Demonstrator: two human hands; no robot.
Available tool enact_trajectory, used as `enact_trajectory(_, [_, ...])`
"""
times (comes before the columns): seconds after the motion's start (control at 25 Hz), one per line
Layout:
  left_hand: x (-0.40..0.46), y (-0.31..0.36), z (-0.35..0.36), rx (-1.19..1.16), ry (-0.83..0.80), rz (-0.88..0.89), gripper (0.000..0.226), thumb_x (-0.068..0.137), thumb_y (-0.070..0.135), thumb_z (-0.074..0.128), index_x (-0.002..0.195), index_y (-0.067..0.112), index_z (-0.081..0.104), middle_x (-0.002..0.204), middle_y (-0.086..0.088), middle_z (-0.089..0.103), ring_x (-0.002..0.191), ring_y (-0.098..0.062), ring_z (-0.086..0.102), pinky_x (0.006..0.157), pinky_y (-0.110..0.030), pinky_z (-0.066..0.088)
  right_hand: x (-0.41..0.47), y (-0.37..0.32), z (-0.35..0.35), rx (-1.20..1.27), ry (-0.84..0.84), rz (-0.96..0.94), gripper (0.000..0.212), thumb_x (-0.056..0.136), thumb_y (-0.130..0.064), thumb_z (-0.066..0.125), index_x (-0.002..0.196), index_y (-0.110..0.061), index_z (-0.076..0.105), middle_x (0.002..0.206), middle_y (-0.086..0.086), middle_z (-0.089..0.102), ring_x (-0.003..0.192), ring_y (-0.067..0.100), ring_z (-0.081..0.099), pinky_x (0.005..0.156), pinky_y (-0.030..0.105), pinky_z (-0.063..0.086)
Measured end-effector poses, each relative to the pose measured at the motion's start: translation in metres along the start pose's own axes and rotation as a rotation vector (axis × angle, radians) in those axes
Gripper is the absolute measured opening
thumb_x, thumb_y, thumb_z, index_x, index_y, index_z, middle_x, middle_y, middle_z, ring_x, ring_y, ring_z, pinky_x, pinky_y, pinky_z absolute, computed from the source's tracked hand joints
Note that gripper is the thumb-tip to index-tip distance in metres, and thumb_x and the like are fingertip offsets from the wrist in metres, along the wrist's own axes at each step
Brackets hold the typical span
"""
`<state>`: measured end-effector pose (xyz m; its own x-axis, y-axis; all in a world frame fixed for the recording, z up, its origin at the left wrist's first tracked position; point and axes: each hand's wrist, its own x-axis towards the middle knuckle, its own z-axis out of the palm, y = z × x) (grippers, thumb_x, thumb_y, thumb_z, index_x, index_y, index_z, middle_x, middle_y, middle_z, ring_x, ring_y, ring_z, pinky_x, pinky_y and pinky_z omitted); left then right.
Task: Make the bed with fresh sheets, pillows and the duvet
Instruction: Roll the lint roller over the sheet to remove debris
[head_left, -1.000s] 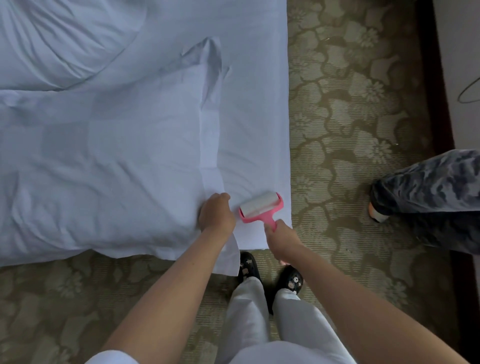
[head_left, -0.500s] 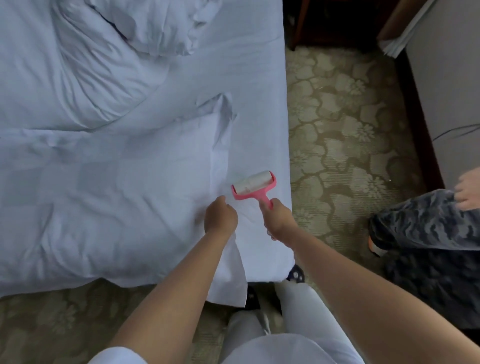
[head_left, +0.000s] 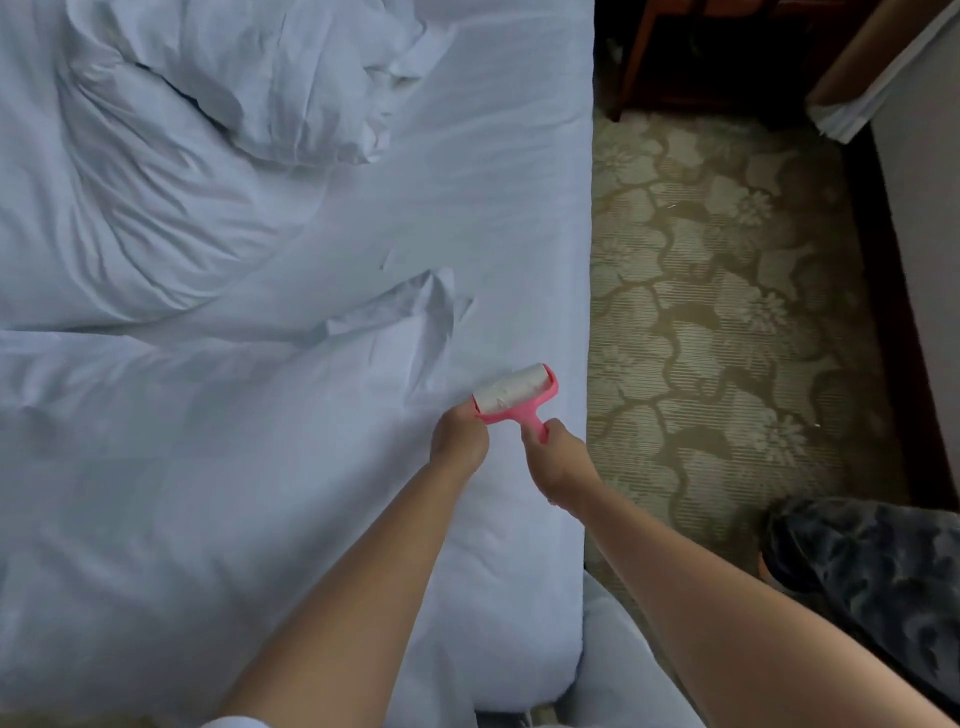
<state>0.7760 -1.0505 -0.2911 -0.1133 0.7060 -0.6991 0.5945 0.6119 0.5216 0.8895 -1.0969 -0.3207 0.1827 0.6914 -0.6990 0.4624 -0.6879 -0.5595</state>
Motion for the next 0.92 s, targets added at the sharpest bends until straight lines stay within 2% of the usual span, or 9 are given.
enact_trajectory(0.08, [0.025,0.017,0.0,0.175,0.076,0.081,0.032,0.091,0.007,0.042,0.116,0.008,0.062,0.117,-0.013,0.063,0.108,-0.032,0.057,0.084,-0.033,0.044,0.032,-0.008,-0.014,-0.119,-0.039,0.001,0.037,0.098,-0.044,0.028,0.094,-0.011,0.045,0.085,0.003,0.052,0.071,0.02,0.05,0.063,0.032,0.042])
enact_trajectory(0.16, [0.039,0.03,-0.009,0.392,0.374,0.238,0.034,0.083,0.004,0.055,0.116,0.008,0.063,0.117,-0.012,0.061,0.108,-0.032,0.055,0.084,-0.035,0.043,0.056,-0.021,-0.022,-0.229,-0.08,-0.025,0.037,0.099,-0.043,0.027,0.097,-0.012,0.045,0.085,0.002,0.052,0.074,0.021,0.051,0.064,0.031,0.041])
enact_trajectory(0.24, [0.06,0.039,-0.025,0.589,0.702,0.4,0.052,0.064,0.005,0.071,0.116,0.012,0.064,0.115,-0.012,0.061,0.102,-0.032,0.057,0.078,-0.036,0.045,0.077,-0.041,-0.024,-0.275,-0.128,-0.047,0.038,0.1,-0.043,0.025,0.102,-0.011,0.045,0.09,0.004,0.052,0.079,0.023,0.051,0.068,0.032,0.041])
enact_trajectory(0.28, [0.07,0.041,-0.035,0.684,0.773,0.432,0.064,0.06,0.007,0.075,0.122,0.015,0.061,0.12,-0.011,0.059,0.104,-0.031,0.057,0.081,-0.036,0.045,0.086,-0.053,-0.023,-0.283,-0.145,-0.054,0.04,0.101,-0.043,0.025,0.106,-0.009,0.046,0.092,0.005,0.051,0.082,0.024,0.051,0.07,0.032,0.04])
enact_trajectory(0.32, [0.079,0.044,-0.045,0.789,0.71,0.392,0.075,0.063,0.008,0.074,0.134,0.018,0.052,0.128,-0.009,0.055,0.113,-0.03,0.054,0.091,-0.04,0.041,0.094,-0.064,-0.024,-0.285,-0.158,-0.057,0.041,0.101,-0.042,0.025,0.11,-0.008,0.046,0.094,0.006,0.051,0.083,0.025,0.05,0.071,0.032,0.04])
enact_trajectory(0.4, [0.097,0.05,-0.066,0.998,0.384,0.24,0.079,0.081,0.008,0.059,0.15,0.025,0.024,0.135,-0.001,0.05,0.124,-0.021,0.047,0.113,-0.047,0.017,0.11,-0.081,-0.026,-0.282,-0.183,-0.057,0.042,0.101,-0.043,0.024,0.113,-0.008,0.045,0.094,0.006,0.05,0.084,0.025,0.051,0.072,0.033,0.043])
enact_trajectory(0.52, [0.111,0.048,-0.083,1.176,0.024,0.053,0.053,0.091,0.015,0.047,0.14,0.033,0.04,0.125,0.004,0.057,0.125,-0.016,0.045,0.118,-0.049,0.0,0.132,-0.092,-0.025,-0.305,-0.225,-0.047,0.044,0.1,-0.044,0.024,0.114,-0.008,0.044,0.099,0.008,0.054,0.085,0.026,0.054,0.076,0.037,0.048])
enact_trajectory(0.76, [0.122,0.041,-0.079,1.049,0.029,0.062,0.037,0.094,0.037,0.038,0.124,0.025,0.056,0.127,0.0,0.054,0.123,-0.02,0.045,0.112,-0.05,0.017,0.184,-0.148,-0.007,-0.384,-0.184,-0.143,0.05,0.1,-0.044,0.025,0.122,-0.004,0.044,0.119,0.019,0.056,0.108,0.037,0.056,0.092,0.041,0.046])
enact_trajectory(0.92, [0.126,0.039,-0.085,0.938,0.04,0.018,0.041,0.098,0.04,0.031,0.108,0.015,0.062,0.118,-0.005,0.06,0.112,-0.025,0.053,0.091,-0.037,0.035,0.182,-0.15,-0.011,-0.37,-0.214,-0.109,0.052,0.099,-0.047,0.024,0.12,-0.004,0.045,0.117,0.017,0.057,0.105,0.037,0.058,0.09,0.043,0.048])
